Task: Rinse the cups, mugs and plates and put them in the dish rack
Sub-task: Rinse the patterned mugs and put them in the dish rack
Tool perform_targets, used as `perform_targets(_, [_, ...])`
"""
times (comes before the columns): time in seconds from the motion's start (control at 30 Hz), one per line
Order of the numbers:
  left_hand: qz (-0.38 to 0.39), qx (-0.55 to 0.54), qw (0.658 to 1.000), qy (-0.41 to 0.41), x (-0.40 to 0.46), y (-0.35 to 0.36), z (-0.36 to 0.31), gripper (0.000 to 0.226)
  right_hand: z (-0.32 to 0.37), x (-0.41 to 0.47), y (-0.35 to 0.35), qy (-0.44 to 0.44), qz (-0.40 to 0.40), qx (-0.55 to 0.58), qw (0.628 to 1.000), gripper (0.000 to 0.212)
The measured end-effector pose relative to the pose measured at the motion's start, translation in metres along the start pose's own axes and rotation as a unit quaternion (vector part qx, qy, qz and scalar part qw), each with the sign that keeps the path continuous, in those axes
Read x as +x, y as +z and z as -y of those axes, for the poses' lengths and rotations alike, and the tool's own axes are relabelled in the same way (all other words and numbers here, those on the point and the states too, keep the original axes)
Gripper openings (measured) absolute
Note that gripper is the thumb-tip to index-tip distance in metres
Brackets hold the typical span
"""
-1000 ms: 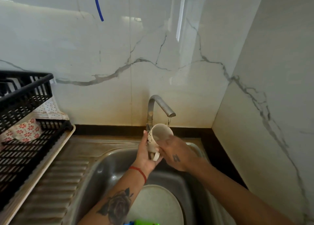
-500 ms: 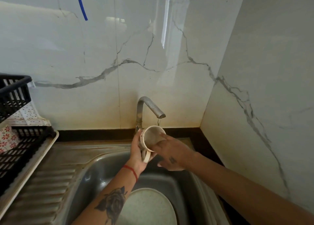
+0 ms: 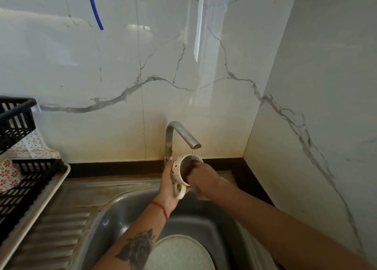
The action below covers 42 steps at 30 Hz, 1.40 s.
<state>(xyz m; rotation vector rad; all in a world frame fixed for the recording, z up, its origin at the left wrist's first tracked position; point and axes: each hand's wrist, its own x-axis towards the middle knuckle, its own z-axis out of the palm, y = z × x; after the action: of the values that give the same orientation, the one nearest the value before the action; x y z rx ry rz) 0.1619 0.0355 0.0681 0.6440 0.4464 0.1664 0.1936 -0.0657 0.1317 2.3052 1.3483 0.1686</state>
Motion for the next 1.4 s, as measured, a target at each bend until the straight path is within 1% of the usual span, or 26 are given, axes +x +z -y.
perform_targets(0.03, [-0.002,-0.014,1.000,-0.001,0.001,0.003,0.004,0.047,0.004,0.005,-0.003,0.032,0.000,0.077,0.997,0.032])
perform_targets(0.1, [-0.012,-0.038,0.999,0.001,0.004,0.004,0.010,0.052,0.011,0.010,-0.009,0.062,0.019,0.272,0.960,0.028])
perform_targets(0.13, [-0.019,-0.027,0.999,-0.002,0.005,0.002,0.010,0.055,0.012,0.009,-0.009,0.057,0.037,0.337,0.939,0.030])
perform_targets(0.17, [-0.020,0.000,1.000,-0.009,0.005,0.000,0.006,0.058,0.012,0.004,-0.008,0.035,0.050,0.350,0.935,0.033])
perform_targets(0.2, [-0.014,0.031,0.999,-0.019,0.004,-0.003,0.001,0.061,0.010,0.000,-0.004,0.009,0.055,0.324,0.944,0.037])
perform_targets(0.27, [0.000,0.079,0.996,-0.041,0.004,-0.006,-0.008,0.066,0.002,-0.006,0.009,-0.029,0.055,0.146,0.987,0.044])
perform_targets(0.3, [0.002,0.095,0.994,-0.045,0.004,-0.006,-0.011,0.068,-0.001,-0.007,0.013,-0.032,0.047,0.074,0.996,0.045])
perform_targets(0.33, [0.002,0.102,0.994,-0.043,0.003,-0.005,-0.012,0.068,-0.003,-0.007,0.014,-0.024,0.036,0.050,0.998,0.043])
perform_targets(0.4, [0.002,0.061,0.998,-0.028,-0.001,-0.006,-0.008,0.067,-0.004,-0.002,0.014,0.008,0.002,0.105,0.994,0.034])
perform_targets(0.47, [0.022,-0.049,0.998,-0.020,-0.006,-0.008,0.002,0.069,-0.004,0.001,0.009,0.042,-0.044,0.209,0.976,0.026])
perform_targets(0.5, [0.034,-0.095,0.995,-0.012,-0.009,-0.008,0.006,0.070,-0.004,0.002,0.008,0.060,-0.050,0.256,0.964,0.023])
perform_targets(0.57, [0.034,-0.135,0.990,0.003,-0.011,-0.004,0.011,0.070,-0.001,0.001,0.008,0.072,-0.015,0.328,0.942,0.021])
perform_targets(0.63, [0.011,-0.133,0.991,0.005,-0.010,0.001,0.010,0.064,-0.001,-0.001,0.010,0.050,0.034,0.344,0.937,0.024])
perform_targets(0.7, [-0.001,-0.115,0.993,0.001,-0.010,0.005,0.007,0.053,-0.007,0.000,0.011,0.032,0.074,0.310,0.947,0.033])
perform_targets(0.77, [-0.007,-0.107,0.994,-0.010,-0.010,0.008,0.005,0.046,-0.015,0.001,0.005,0.050,0.094,0.277,0.955,0.038])
perform_targets(0.87, [0.009,-0.117,0.993,-0.025,-0.010,0.012,0.006,0.048,-0.011,0.006,-0.007,0.065,0.066,0.363,0.927,0.032])
perform_targets(0.93, [0.004,-0.086,0.996,-0.022,-0.009,0.011,0.002,0.054,-0.002,0.002,-0.010,0.047,0.038,0.434,0.899,0.029])
perform_targets(0.97, [-0.012,-0.057,0.998,-0.020,-0.008,0.010,-0.002,0.058,0.001,-0.002,-0.007,0.034,0.038,0.445,0.894,0.030])
perform_targets(1.0, [-0.025,-0.029,0.999,-0.021,-0.008,0.008,-0.007,0.062,0.001,-0.006,-0.004,0.024,0.051,0.425,0.903,0.032])
perform_targets(1.07, [-0.024,-0.001,0.999,-0.035,-0.009,0.006,-0.016,0.073,-0.006,-0.011,0.001,0.033,0.084,0.313,0.945,0.040])
perform_targets(1.1, [-0.015,-0.004,0.999,-0.039,-0.010,0.004,-0.018,0.076,-0.011,-0.011,0.002,0.055,0.094,0.282,0.953,0.043])
perform_targets(1.13, [-0.010,-0.014,0.999,-0.038,-0.012,0.003,-0.019,0.077,-0.014,-0.007,0.001,0.074,0.097,0.284,0.951,0.043])
perform_targets(1.23, [-0.012,-0.063,0.998,-0.016,-0.018,-0.001,-0.005,0.077,-0.017,0.004,-0.009,0.103,0.061,0.354,0.928,0.032])
perform_targets(1.3, [0.010,-0.102,0.995,0.013,-0.020,-0.001,0.006,0.070,-0.012,0.005,-0.012,0.082,0.032,0.431,0.898,0.027])
perform_targets(1.37, [0.010,-0.128,0.991,0.033,-0.020,0.002,0.009,0.062,-0.005,0.000,-0.012,0.045,0.020,0.501,0.864,0.031])
perform_targets(1.4, [0.003,-0.121,0.992,0.035,-0.020,0.003,0.008,0.060,-0.004,-0.003,-0.009,0.029,0.024,0.485,0.874,0.035])
